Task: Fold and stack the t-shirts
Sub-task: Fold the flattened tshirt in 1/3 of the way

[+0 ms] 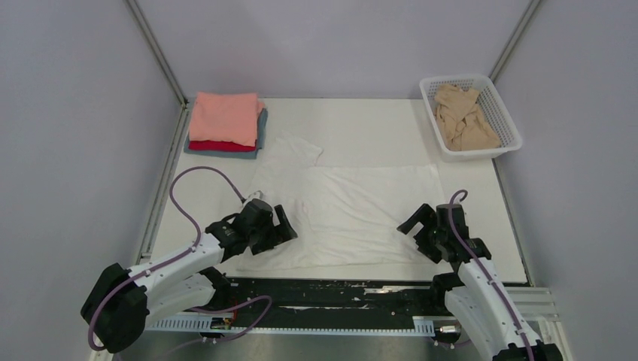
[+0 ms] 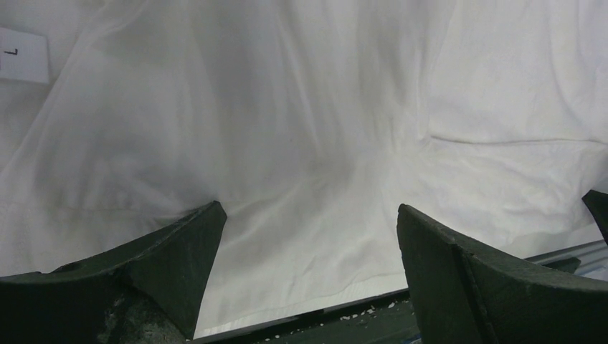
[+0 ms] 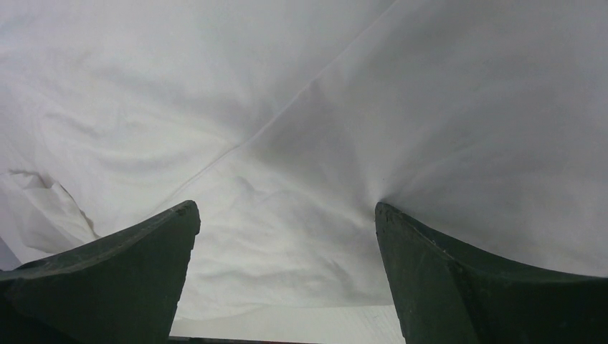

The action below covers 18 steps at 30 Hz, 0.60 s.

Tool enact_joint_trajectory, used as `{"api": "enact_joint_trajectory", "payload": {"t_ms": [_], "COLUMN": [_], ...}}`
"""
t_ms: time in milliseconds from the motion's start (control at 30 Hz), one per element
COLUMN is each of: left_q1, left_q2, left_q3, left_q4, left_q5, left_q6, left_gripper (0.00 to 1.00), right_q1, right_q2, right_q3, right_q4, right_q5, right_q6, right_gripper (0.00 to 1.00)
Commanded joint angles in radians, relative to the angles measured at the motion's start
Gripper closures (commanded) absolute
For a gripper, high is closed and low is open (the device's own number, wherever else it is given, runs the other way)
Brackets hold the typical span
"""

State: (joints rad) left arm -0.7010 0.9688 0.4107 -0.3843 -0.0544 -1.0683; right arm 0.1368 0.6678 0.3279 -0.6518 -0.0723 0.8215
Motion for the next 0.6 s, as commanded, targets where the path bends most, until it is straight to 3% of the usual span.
{"api": "enact_joint_trajectory", "payload": {"t_ms": [0,133,367,567], "left_q1": [-0.008,-0.009,-0.011,-0.011], "left_q2": [0.012,-0.009,-0.049,-0.066], "left_q3": [-0.027,-0.024,0.018,0.184], "left_q4": [-0.170,-0.223,-0.168,-0.154], "left_q5": [-0.024,-0.074,-0.048,-0.140], "left_q6": [-0.020,-0.031,0.031,0.159], "left_gripper": [0.00,0.00,0.00,0.00], "right_q1": [0.017,0.039,0.043,0.043], "right_q2": [-0.033,-0.104,-0.140,-0.160], "right_q3": [-0.006,0.000,0.060,0.219], "right_q4": [-0.142,-0.184,-0.229,-0.131], "right_q5": [-0.020,0.006,0.055,0.114], "right_q6": [0.059,0.103,0.102,0.020], "right_gripper": [0.00,0.00,0.00,0.00]}}
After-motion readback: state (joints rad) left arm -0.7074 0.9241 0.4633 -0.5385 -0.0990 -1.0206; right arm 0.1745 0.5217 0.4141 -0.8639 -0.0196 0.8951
